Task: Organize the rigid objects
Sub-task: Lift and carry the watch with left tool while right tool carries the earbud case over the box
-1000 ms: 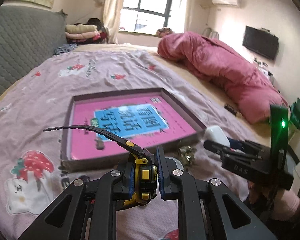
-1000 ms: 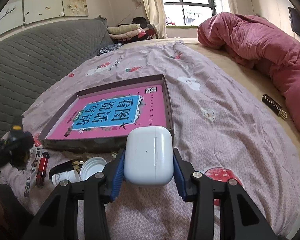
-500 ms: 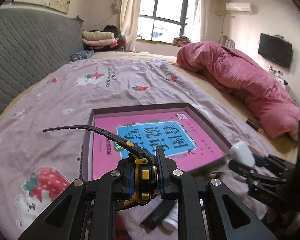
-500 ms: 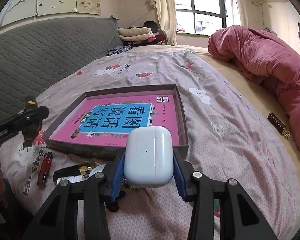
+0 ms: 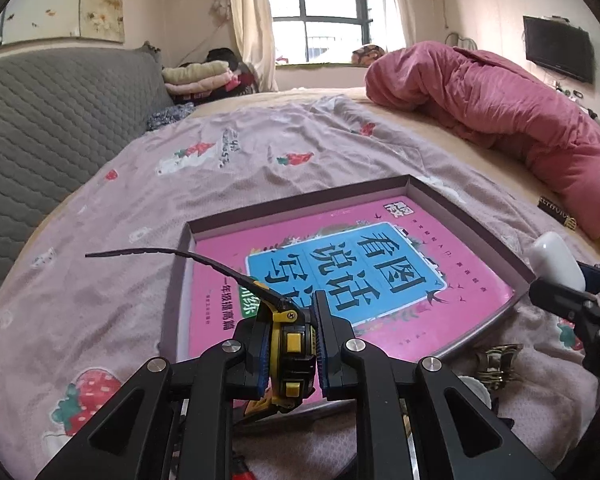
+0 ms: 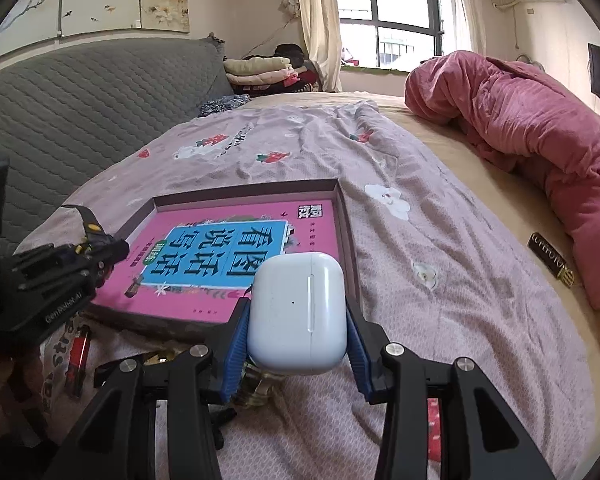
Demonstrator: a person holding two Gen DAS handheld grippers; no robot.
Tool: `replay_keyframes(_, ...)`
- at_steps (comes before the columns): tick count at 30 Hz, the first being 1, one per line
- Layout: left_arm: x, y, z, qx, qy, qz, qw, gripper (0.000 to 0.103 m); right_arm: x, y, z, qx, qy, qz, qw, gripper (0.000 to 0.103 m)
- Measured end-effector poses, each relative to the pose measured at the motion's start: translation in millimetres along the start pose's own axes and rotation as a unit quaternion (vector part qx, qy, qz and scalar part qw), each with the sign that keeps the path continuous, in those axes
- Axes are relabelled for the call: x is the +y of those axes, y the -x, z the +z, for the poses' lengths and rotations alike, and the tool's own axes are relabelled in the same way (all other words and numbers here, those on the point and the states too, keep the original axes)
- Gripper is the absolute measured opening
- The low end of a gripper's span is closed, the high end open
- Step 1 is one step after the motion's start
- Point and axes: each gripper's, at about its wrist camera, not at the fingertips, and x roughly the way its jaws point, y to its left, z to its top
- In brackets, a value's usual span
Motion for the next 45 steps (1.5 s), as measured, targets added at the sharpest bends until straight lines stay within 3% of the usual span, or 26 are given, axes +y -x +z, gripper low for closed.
replay_keyframes(14,-8.3,-36.2,-12.8,0.039,-0.025,-0.016,0.9988,0.019,8.4,-16.4,7.6,0.02,0.013,-0.014,1.0,0.044)
replay_keyframes(23,-1.3,-49.0,-10.8,0.071,-0.016,-0.049,0.9961,0.02,13.1,-36.3,15.7,0.049,0.016,-0.018,0.999,0.044)
replay_keyframes(28,10.1,-55.6,-10.7,0.101,0.022,-0.09,0.9906,0.022,15.7,-50.2,19.1,0.071,0.015,-0.025,0.997,0.044)
replay_keyframes(38,12.0,-58.1,-10.6,0.108,0.03,-0.106,0.988,0.022,12.4,-78.5,21.1,0.123,0.002,-0.029,0.992,0.043)
replay_keyframes(45,12.7,-57.9,-11.0,0.106,0.031,-0.107,0.9881,0.023,15.8,-84.4,20.1,0.137,0.009,-0.038,0.99,0.042)
